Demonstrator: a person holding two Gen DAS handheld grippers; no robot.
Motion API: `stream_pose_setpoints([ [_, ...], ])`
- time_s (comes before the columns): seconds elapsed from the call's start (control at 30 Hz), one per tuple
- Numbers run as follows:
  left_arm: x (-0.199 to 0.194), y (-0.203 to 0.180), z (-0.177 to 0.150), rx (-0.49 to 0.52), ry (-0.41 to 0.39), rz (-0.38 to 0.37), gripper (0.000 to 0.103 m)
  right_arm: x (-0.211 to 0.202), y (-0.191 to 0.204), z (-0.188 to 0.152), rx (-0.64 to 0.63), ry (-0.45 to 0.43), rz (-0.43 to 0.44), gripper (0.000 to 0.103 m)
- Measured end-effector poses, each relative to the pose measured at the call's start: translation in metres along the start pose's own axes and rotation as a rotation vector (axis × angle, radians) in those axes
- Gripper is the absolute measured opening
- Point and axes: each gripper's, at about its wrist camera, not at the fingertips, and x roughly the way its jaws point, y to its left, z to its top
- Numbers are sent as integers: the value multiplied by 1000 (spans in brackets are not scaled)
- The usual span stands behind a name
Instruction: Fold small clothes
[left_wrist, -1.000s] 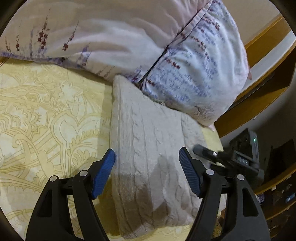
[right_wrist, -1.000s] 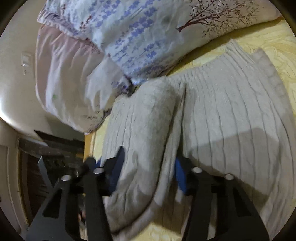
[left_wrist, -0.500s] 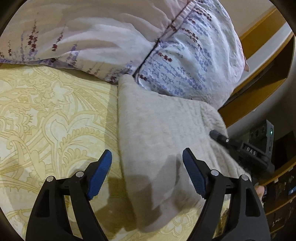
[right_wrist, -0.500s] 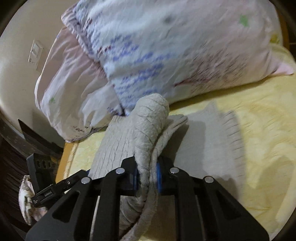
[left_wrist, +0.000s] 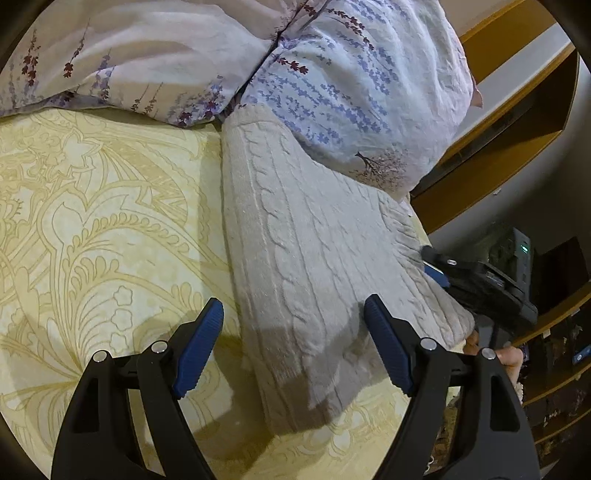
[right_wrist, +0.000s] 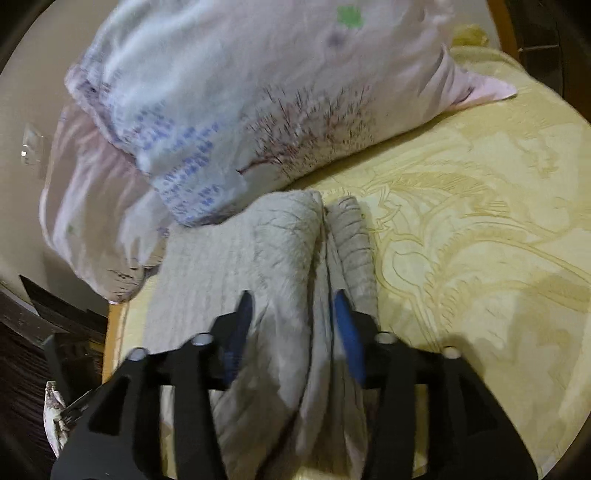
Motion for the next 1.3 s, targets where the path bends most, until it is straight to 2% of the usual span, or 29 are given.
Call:
stream_pose_setpoints([
  [0.2, -2, -9, -10, 27, 27, -11, 79, -42, 20, -30, -91, -22, 98, 54],
  [0.3, 0, -11, -14, 35, 35, 0, 79, -40, 28, -44, -140, 22, 80, 54],
  [0.33, 1, -9, -14, 31, 38, 0, 79, -36, 29, -47, -151, 42, 61, 51],
  [0.37, 2, -9, -15, 25, 42, 2, 79, -29, 28, -50, -159, 58, 31, 28],
  [0.4, 3, -9, -15, 20, 45, 4, 79, -24, 27, -51, -158, 63, 7, 12],
  [0.5, 3, -12, -18, 26, 49, 12, 79, -43, 26, -53, -150, -34, 23, 11],
  [0.57, 2, -14, -20, 41, 49, 14, 79, -58, 32, -58, -195, -99, -11, 11],
  [0.63, 4, -16, -21, 46, 58, 14, 79, -56, 32, -63, -227, -94, -69, 11],
  [0.67, 5, -16, -22, 47, 63, 12, 79, -48, 29, -69, -243, -68, -128, 11],
  [0.73, 8, -17, -23, 52, 72, 13, 79, -33, 19, -74, -238, -23, -190, 11],
  [0.93, 11, -20, -27, 69, 77, 21, 79, -27, 8, -84, -231, -20, -233, 11],
  [1.03, 9, -20, -27, 67, 72, 8, 79, -27, 11, -86, -254, -3, -228, 15],
  [1.07, 8, -20, -26, 69, 68, 7, 79, -30, 10, -84, -240, -2, -208, 21],
  [1.13, 4, -18, -22, 64, 54, 10, 79, -39, 8, -75, -189, -16, -154, 34],
  [1.17, 1, -17, -19, 54, 45, 10, 79, -42, 8, -69, -173, -29, -138, 47],
  [1.2, -1, -15, -15, 41, 38, 6, 80, -48, 6, -63, -152, -49, -115, 54],
  [1.3, -3, -1, 2, -41, 29, -24, 80, -53, 4, -38, -99, -77, -43, 57],
])
